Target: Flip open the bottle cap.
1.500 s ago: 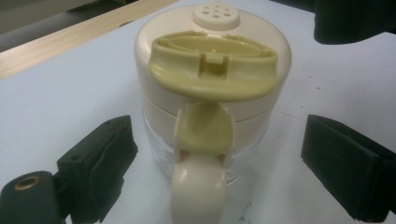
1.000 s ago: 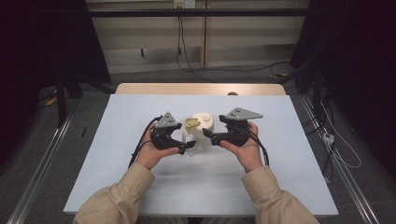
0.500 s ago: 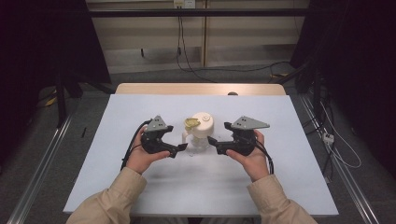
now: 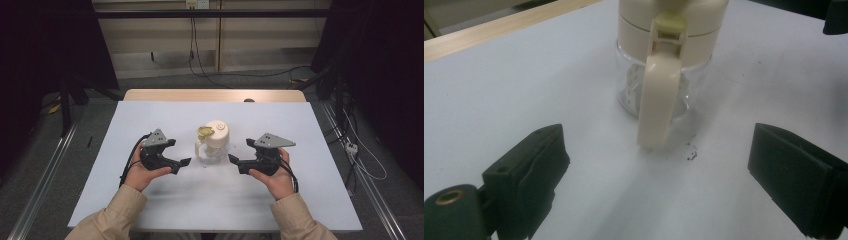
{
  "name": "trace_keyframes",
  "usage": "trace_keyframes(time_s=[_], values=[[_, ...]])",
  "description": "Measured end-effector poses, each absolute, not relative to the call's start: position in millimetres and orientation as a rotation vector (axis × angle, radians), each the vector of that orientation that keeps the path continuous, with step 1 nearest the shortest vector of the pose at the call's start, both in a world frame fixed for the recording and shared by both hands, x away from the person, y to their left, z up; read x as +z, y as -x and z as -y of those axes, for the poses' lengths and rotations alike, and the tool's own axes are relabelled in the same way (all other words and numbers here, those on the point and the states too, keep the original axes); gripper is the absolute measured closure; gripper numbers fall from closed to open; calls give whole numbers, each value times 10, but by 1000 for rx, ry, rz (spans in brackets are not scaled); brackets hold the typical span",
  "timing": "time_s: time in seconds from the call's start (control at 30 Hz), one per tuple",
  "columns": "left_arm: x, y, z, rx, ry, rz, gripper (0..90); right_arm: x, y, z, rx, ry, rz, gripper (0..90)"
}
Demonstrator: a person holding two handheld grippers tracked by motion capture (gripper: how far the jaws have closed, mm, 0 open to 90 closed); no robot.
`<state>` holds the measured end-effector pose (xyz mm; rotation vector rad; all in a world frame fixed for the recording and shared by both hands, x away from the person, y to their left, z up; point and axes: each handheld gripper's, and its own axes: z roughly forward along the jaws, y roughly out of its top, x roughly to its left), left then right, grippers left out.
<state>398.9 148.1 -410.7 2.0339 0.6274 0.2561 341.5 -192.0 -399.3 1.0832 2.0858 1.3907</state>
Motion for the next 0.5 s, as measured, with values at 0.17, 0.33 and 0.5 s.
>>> trace_keyframes(time_s=[0.17, 0.33, 0.5], values=[[-4129, -3960, -1562, 260, -2032, -637, 85, -4033, -3356, 1990, 1381, -1088, -2085, 150], [-4153, -3938, -1621, 261, -2034, -648, 85, -4073, -3302, 2063, 1389, -1099, -2077, 151], [-4158, -3914, -1665, 269, -2042, -649, 85, -4126, -3253, 2128, 1388, -1110, -2074, 151]])
